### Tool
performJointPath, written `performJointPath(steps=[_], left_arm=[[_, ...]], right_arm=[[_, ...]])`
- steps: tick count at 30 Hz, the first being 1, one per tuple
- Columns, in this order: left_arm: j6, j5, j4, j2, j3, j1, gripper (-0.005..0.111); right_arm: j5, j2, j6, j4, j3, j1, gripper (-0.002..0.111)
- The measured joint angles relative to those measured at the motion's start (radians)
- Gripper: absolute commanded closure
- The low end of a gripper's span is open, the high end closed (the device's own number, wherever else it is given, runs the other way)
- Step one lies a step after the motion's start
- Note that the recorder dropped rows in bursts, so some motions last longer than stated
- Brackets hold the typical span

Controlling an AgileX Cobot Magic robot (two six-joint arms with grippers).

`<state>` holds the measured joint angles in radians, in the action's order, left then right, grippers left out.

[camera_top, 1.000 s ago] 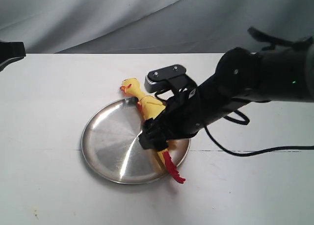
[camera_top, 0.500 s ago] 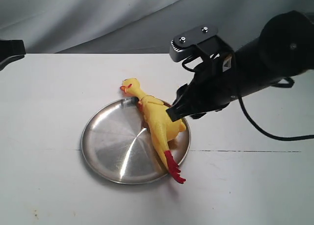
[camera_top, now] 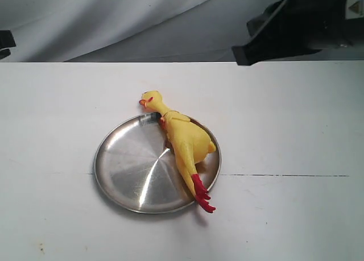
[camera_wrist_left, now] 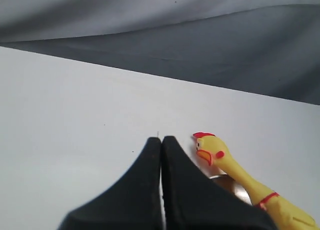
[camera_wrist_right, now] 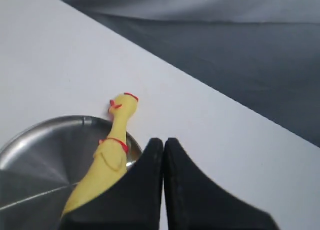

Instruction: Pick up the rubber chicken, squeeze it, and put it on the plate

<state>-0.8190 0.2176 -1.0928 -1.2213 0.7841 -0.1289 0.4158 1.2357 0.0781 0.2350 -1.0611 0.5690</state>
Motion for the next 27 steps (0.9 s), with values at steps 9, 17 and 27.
performJointPath(steps=[9, 17, 27], left_arm=[[-0.040, -0.017, -0.009, 0.186, -0.011, -0.034, 0.107], [-0.074, -0.128, 0.021, 0.520, -0.011, -0.034, 0.107], [-0.098, -0.257, 0.138, 0.750, -0.011, -0.034, 0.107]], right_arm=[[-0.053, -0.267, 0.006, -0.082, 0.050, 0.000, 0.108], [-0.102, -0.551, 0.008, -0.057, 0.051, 0.000, 0.108], [-0.036, -0.698, 0.082, 0.264, -0.032, 0.000, 0.108]])
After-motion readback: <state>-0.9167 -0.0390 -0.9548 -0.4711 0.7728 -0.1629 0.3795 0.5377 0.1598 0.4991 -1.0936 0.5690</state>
